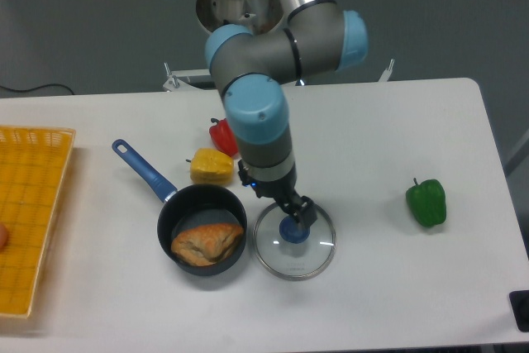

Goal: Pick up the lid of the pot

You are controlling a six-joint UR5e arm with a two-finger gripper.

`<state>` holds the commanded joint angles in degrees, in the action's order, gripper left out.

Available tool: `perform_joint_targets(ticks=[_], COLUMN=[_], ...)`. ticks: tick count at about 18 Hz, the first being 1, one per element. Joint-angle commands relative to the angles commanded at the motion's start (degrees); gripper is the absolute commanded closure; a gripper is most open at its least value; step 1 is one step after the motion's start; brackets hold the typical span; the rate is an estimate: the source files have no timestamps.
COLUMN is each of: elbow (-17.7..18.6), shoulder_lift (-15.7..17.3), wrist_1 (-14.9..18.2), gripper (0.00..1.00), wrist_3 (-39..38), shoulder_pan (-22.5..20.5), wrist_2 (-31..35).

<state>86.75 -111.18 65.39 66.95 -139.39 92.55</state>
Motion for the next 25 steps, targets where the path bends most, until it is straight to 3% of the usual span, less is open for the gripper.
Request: perform_joint_targets(ticks=[3,7,11,21,25], elbow=[0.53,1.67,3.95,5.54,5.54], shoulder_lift=[1.49,2.46,3.95,4.57,3.78], wrist_1=[0.26,0.18,-0.09,-0.09,-3.6], gripper=[0.0,0.0,0.0,0.0,0.0], wrist_3=[3.79,3.36,3.71,1.35,0.55], shoulder_pan=[-2.2,-5.09,-6.59,-6.34,-6.33], wrist_2=[-0.61,-5.27,-5.1,-5.45,-6.51])
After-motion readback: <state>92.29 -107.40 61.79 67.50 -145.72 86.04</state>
